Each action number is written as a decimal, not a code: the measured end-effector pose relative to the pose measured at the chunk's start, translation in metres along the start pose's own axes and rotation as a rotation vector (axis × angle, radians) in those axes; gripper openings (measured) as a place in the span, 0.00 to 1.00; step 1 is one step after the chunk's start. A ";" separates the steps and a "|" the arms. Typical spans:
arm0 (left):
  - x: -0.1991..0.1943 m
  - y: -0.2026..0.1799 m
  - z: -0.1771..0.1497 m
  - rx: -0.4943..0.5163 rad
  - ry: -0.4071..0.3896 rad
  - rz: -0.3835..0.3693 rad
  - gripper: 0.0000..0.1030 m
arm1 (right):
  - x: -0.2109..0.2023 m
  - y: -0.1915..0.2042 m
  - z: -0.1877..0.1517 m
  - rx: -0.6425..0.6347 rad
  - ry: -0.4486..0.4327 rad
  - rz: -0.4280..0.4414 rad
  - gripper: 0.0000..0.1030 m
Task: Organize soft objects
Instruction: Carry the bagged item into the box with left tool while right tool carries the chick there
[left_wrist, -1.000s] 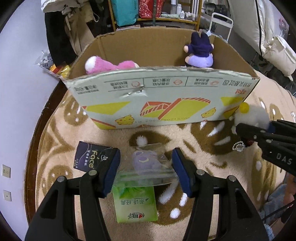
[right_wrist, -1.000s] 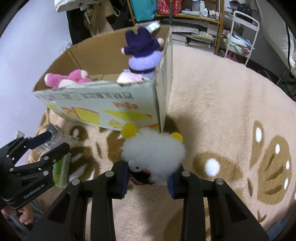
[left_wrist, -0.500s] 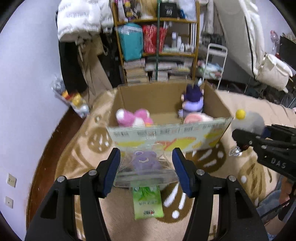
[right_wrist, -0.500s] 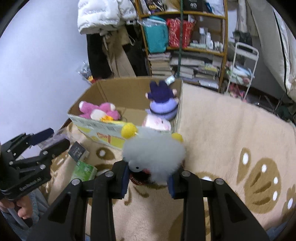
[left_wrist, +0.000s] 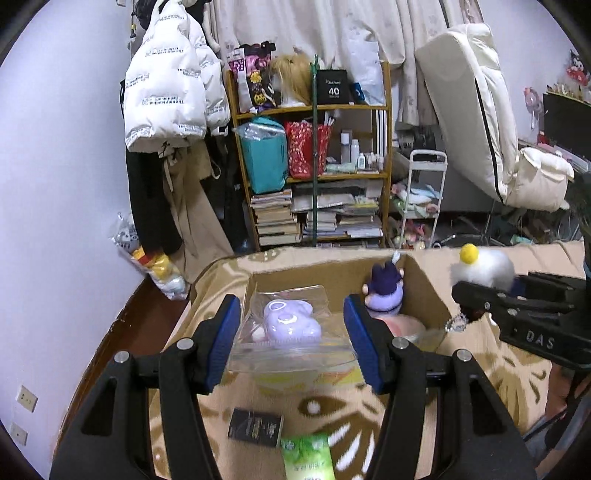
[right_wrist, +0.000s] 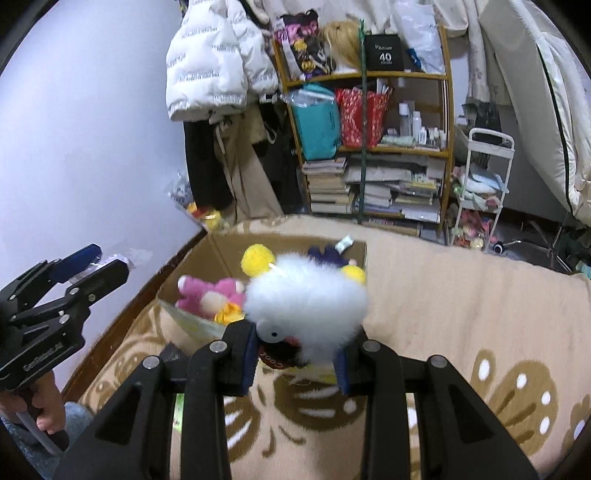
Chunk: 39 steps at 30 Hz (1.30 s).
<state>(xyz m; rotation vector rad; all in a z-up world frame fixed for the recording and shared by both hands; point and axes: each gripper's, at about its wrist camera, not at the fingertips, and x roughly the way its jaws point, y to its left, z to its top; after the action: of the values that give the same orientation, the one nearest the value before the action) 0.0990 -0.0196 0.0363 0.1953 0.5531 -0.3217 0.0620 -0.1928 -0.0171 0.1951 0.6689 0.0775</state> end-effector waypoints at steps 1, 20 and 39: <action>0.002 -0.001 0.004 0.001 -0.012 -0.003 0.56 | 0.000 -0.001 0.002 0.005 -0.010 0.000 0.34; 0.077 -0.002 0.003 0.017 0.072 -0.025 0.56 | 0.060 -0.004 0.008 -0.043 -0.019 -0.036 0.35; 0.082 0.005 -0.016 -0.038 0.164 0.005 0.67 | 0.072 -0.004 -0.013 -0.032 0.049 -0.011 0.59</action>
<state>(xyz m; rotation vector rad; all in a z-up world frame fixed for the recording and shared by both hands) 0.1587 -0.0310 -0.0208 0.1871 0.7204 -0.2915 0.1101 -0.1845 -0.0719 0.1592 0.7168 0.0821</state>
